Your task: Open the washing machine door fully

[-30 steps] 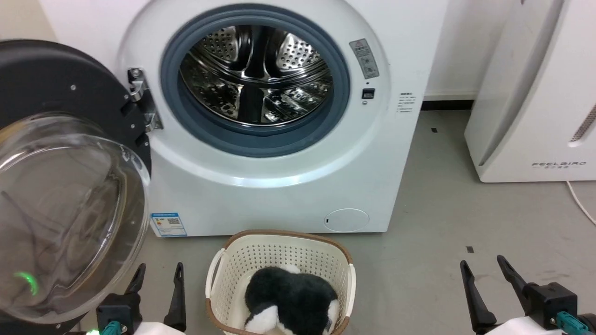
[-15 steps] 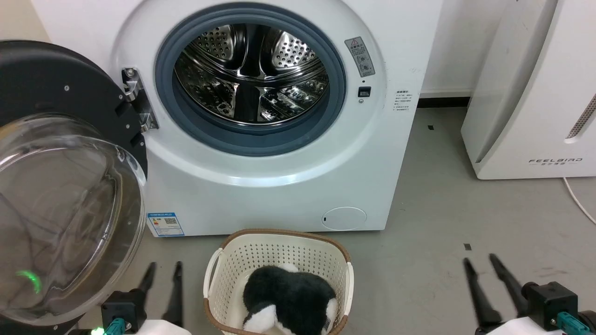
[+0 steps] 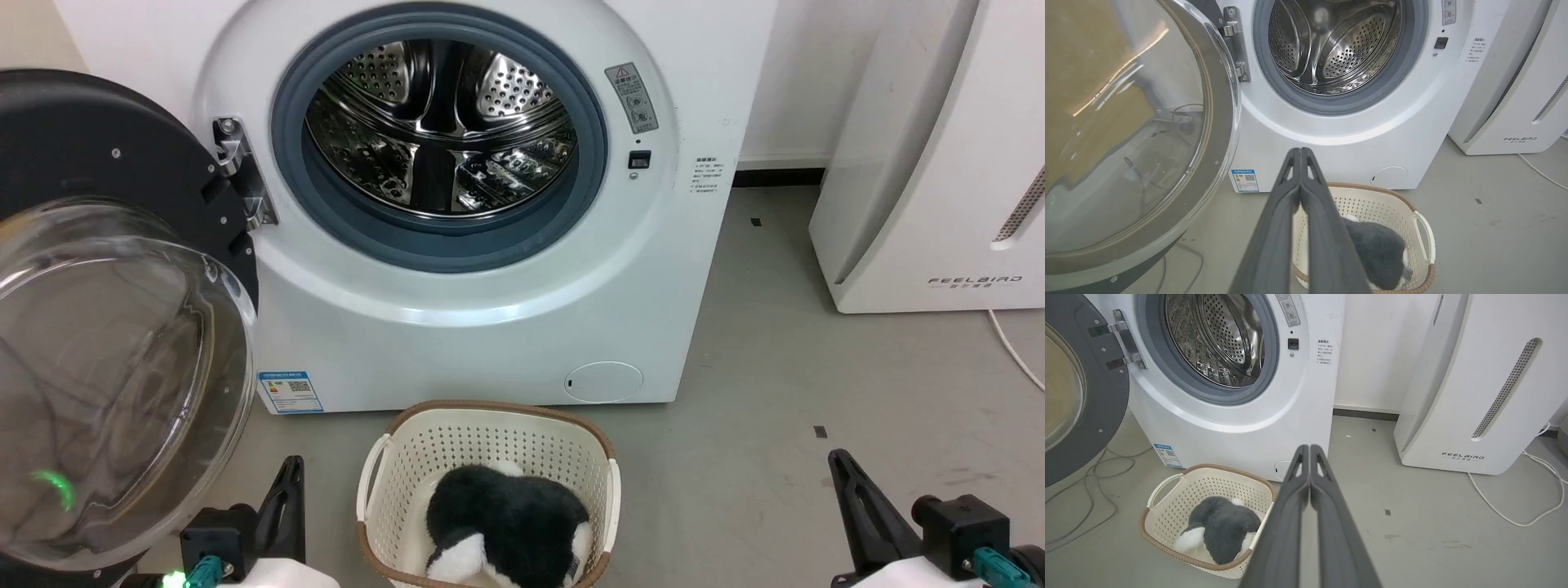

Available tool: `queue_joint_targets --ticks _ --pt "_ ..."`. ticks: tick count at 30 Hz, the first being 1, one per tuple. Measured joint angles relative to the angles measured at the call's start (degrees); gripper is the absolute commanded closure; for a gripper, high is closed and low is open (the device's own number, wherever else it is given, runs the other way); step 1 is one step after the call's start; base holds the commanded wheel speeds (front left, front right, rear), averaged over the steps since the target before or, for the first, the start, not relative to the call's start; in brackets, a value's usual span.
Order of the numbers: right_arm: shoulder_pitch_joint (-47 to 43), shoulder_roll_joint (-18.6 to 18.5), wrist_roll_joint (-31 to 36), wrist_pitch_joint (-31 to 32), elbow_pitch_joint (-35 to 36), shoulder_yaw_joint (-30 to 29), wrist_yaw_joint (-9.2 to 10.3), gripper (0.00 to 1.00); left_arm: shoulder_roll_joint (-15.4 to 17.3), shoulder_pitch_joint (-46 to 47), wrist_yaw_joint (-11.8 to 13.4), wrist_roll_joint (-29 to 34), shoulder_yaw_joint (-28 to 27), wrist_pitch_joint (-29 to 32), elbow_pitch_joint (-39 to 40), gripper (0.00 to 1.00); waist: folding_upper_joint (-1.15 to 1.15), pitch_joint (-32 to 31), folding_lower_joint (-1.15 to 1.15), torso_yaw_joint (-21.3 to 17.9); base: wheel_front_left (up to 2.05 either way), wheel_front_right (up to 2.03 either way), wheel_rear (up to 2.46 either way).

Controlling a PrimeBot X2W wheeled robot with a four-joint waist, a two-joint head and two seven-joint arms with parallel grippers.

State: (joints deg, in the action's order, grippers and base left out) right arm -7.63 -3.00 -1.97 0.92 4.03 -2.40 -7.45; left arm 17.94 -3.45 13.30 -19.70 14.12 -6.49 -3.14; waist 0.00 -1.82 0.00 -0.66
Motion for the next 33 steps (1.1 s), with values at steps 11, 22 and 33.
queue_joint_targets --ticks 11,22,33 --pt "0.3 0.0 0.1 0.0 -0.3 0.3 0.00 1.00 -1.4 0.0 -1.4 2.0 -1.3 0.7 0.2 1.00 0.00 0.2 0.00 0.1 0.00 0.00 0.00" --pt "1.1 0.0 0.4 0.0 -0.8 0.5 0.00 1.00 -2.9 0.0 -2.4 3.7 -2.5 1.2 0.6 1.00 0.00 0.4 0.00 0.1 0.00 0.00 0.00" --pt "1.6 0.0 0.5 0.0 -1.2 0.7 0.00 1.00 -4.5 0.2 -3.9 5.7 -4.0 1.9 0.9 1.00 0.00 0.5 0.00 0.2 0.00 0.00 0.00"
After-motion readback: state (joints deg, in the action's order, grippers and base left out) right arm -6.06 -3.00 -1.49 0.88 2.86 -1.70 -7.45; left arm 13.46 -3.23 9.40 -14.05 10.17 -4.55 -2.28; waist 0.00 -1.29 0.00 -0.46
